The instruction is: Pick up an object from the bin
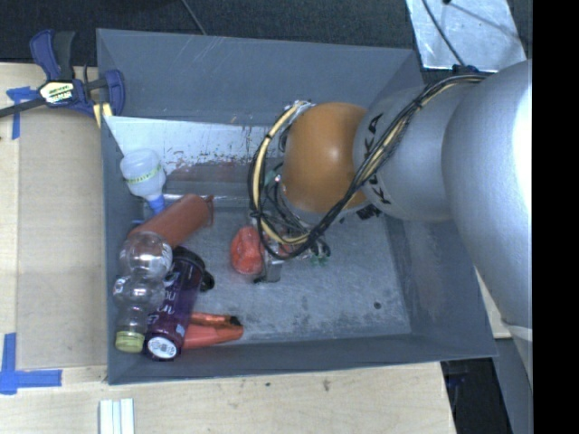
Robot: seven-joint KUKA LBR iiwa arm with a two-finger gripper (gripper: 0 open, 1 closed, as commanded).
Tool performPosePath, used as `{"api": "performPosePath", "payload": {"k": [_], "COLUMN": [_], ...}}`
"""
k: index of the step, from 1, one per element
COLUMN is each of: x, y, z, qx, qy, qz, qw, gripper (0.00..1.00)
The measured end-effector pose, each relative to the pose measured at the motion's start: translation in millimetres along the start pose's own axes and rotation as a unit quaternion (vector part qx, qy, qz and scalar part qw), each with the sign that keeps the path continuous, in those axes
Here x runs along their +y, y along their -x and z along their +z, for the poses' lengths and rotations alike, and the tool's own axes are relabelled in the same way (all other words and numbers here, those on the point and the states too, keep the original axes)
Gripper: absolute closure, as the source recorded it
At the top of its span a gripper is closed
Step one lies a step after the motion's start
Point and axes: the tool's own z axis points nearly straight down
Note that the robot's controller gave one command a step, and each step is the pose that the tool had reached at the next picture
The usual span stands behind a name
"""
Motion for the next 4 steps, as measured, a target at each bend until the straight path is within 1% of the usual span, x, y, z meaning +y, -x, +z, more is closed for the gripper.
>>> {"api": "performPosePath", "payload": {"k": [1,2,3,4], "x": [0,-16,-16,-11], "y": [0.0,0.9,0.9,-3.1], "z": [0,-101,-101,-199], "qx": [0.0000,0.0015,0.0015,0.0013], "qy": [0.000,0.000,0.000,0.000], "qz": [0.000,-0.015,-0.014,-0.011], "qw": [1.0000,0.9999,0.9999,0.9999], "gripper": [1.00,1.00,1.00,1.00]}}
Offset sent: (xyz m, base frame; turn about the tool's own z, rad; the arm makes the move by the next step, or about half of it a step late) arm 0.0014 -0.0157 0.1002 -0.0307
